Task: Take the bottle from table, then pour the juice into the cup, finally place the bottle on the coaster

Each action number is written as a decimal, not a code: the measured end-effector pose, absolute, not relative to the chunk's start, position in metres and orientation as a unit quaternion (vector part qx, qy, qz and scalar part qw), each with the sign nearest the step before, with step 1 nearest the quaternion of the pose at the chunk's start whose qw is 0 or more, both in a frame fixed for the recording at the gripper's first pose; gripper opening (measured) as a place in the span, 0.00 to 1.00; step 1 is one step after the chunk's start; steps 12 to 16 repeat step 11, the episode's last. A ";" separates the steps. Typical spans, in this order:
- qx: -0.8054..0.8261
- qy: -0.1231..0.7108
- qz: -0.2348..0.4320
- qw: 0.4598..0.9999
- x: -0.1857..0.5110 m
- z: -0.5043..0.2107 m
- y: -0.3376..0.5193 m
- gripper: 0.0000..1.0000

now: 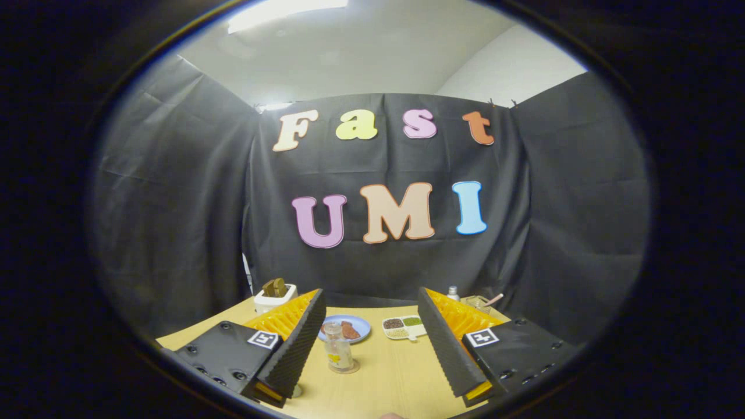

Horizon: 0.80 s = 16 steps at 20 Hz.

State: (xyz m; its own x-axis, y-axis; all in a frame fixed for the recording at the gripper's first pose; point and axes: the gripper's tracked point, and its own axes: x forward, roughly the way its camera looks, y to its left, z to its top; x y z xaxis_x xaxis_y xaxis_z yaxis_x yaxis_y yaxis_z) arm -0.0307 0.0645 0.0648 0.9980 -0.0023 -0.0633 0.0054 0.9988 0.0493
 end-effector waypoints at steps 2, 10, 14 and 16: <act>0.021 0.028 -0.005 0.999 -0.031 0.065 0.063 1.00; 0.022 0.022 0.001 1.000 -0.034 0.065 0.072 1.00; 0.023 0.025 0.001 0.999 -0.034 0.062 0.073 1.00; 0.023 0.025 0.001 0.999 -0.034 0.062 0.073 1.00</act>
